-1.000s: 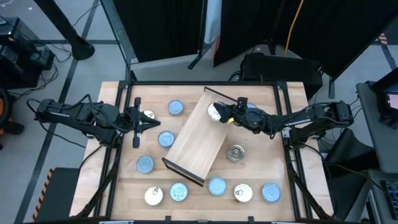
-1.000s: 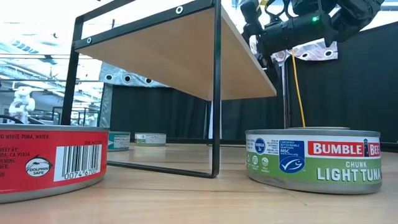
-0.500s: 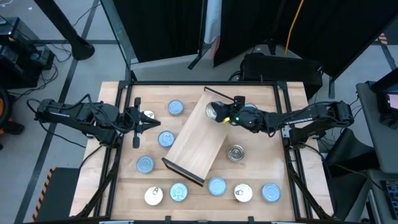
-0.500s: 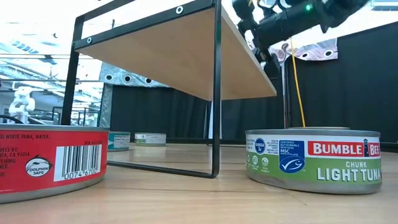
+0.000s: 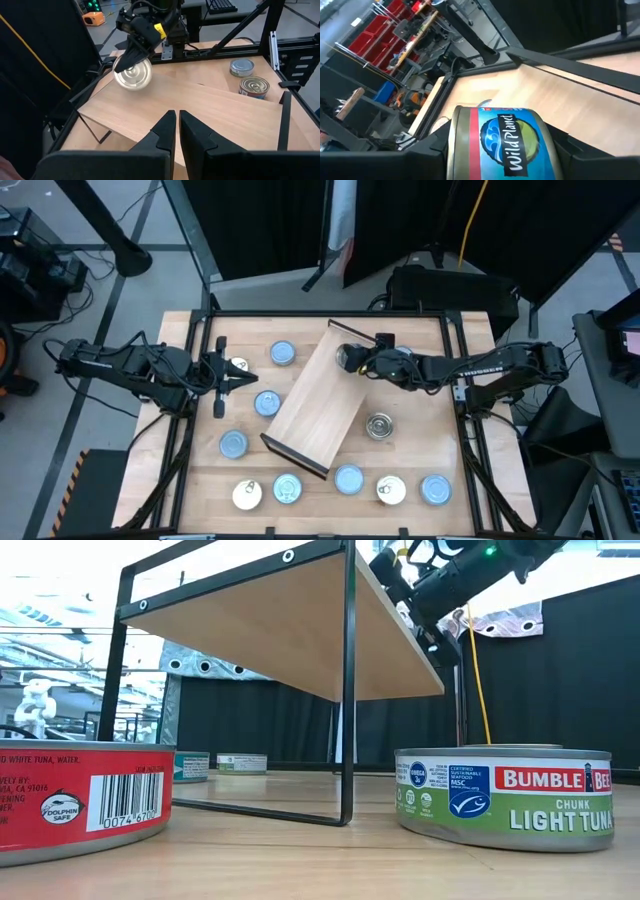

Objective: Stack canned seafood by type on shelf
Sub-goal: Put the blue tuna can on the shelf

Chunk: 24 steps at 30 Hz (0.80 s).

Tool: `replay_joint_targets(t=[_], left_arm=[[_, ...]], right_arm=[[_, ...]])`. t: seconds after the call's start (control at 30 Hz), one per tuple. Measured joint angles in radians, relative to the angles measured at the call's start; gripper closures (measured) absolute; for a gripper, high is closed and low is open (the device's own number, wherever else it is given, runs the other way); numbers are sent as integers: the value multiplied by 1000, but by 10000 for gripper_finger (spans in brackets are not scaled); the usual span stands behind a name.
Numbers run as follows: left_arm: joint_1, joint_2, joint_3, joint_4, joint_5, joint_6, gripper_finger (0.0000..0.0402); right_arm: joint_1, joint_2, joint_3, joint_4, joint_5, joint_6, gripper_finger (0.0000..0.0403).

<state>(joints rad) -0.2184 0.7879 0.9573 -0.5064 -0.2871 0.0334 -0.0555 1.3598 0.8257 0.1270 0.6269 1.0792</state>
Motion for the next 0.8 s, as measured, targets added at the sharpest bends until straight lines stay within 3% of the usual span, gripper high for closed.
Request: replay_joint_targets(t=[0.2, 0.8], left_arm=[[0, 0, 0, 2, 0, 0, 374], [0, 0, 0, 3, 0, 0, 374]], right_arm=[[0, 0, 0, -34, 0, 10, 208], [-18, 0, 0, -39, 11, -149, 42]])
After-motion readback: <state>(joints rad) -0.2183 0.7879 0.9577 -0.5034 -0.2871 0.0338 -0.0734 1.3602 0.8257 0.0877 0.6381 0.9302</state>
